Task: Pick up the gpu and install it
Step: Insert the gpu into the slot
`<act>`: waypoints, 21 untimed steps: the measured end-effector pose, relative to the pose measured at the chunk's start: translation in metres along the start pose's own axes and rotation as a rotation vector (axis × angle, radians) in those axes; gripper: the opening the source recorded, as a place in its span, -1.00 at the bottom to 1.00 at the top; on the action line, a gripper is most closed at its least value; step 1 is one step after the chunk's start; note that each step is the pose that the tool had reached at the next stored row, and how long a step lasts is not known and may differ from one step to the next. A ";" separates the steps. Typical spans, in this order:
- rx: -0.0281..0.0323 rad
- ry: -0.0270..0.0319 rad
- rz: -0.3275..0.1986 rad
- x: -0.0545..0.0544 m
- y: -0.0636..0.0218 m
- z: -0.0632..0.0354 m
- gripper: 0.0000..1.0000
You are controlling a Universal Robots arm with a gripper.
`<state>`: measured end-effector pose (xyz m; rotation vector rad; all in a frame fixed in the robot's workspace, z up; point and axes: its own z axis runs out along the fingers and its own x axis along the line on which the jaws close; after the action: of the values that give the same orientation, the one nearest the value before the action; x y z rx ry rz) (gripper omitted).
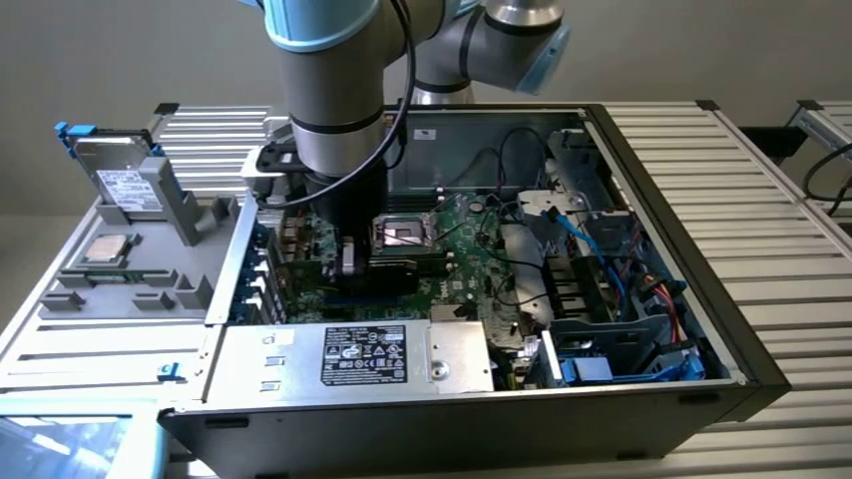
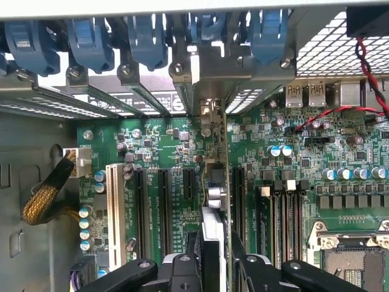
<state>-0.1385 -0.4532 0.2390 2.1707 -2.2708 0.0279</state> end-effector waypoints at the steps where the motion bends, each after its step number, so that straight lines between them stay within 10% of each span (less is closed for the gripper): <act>1: 0.0000 0.0001 0.000 0.000 0.0000 0.0000 -0.42; 21: 0.0000 0.0009 -0.001 0.000 -0.0003 0.0011 -0.42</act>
<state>-0.1383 -0.4536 0.2380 2.1711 -2.2695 0.0288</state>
